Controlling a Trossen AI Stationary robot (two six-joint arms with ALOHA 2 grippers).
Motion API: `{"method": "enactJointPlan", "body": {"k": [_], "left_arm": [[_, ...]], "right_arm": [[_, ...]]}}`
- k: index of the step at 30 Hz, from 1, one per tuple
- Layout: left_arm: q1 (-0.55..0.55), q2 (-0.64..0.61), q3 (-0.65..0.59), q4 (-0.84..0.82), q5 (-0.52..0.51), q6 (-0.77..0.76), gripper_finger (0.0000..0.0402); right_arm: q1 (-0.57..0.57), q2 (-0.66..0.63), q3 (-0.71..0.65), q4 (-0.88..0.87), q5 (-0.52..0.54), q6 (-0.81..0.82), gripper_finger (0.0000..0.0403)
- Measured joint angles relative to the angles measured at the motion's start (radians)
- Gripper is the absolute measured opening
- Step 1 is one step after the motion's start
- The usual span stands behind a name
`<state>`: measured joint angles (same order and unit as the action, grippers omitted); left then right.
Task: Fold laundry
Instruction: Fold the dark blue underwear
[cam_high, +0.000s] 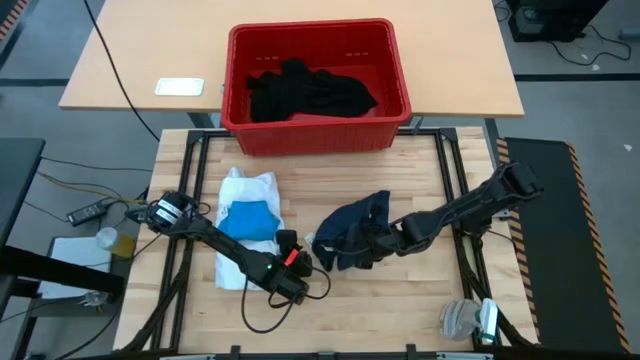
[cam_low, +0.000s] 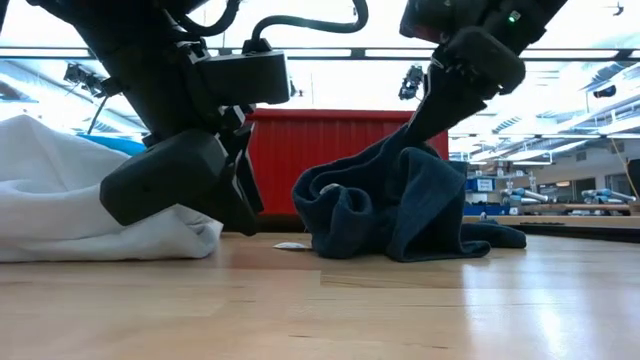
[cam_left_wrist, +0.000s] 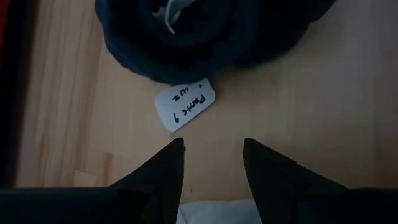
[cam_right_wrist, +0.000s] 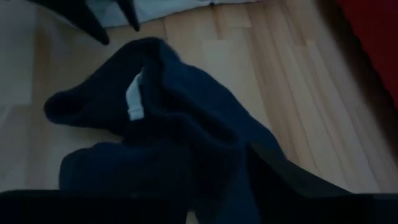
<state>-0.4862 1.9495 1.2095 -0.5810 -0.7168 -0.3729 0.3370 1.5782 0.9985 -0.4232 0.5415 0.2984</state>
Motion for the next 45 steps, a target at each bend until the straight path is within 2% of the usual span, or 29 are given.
{"method": "enactJointPlan", "body": {"k": [6,13,16,22,25,27,30,32,34,38,42,45], "left_arm": [[0.0,0.0,0.0,0.0,0.004,-0.001,0.0169],[0.0,0.0,0.0,0.003,0.015,-0.005,0.0169],[0.0,0.0,0.0,0.013,0.015,0.0,0.0169],[-0.008,0.0,0.0,0.039,0.015,0.029,0.0169],[-0.018,-0.001,-0.015,0.101,0.015,0.032,0.0169],[-0.02,-0.001,-0.034,0.159,0.015,0.021,0.0169],[-0.023,-0.002,-0.064,0.204,0.005,-0.04,0.0169],[-0.023,-0.002,-0.072,0.198,-0.041,-0.131,0.0169],[-0.021,-0.002,-0.071,0.189,-0.089,-0.172,0.0173],[-0.022,-0.004,-0.063,0.192,-0.155,-0.114,0.0188],[-0.021,-0.03,-0.026,0.209,-0.173,-0.058,0.0198],[-0.022,-0.055,-0.022,0.256,-0.245,0.021,0.0199]], "right_arm": [[-0.022,0.006,0.0,-0.003,-0.082,0.012,0.0172],[-0.039,0.006,-0.045,0.036,-0.094,0.025,0.0165],[-0.04,-0.004,-0.048,0.048,-0.094,0.029,0.0134],[-0.041,-0.071,-0.048,0.055,-0.114,0.033,0.0028],[-0.045,-0.104,-0.048,0.049,-0.124,0.055,0.0017],[-0.045,-0.127,-0.048,0.051,-0.086,0.088,0.0017],[-0.038,-0.177,-0.048,0.081,0.068,0.169,0.0017],[-0.031,-0.212,-0.047,0.098,0.158,0.245,0.0018],[-0.032,-0.235,-0.047,0.101,0.176,0.281,0.002],[-0.032,-0.259,-0.005,0.095,0.222,0.251,0.0018],[-0.022,-0.255,0.107,0.05,0.335,0.185,0.0018],[-0.024,-0.234,0.194,0.023,0.393,0.118,0.0018]]}}
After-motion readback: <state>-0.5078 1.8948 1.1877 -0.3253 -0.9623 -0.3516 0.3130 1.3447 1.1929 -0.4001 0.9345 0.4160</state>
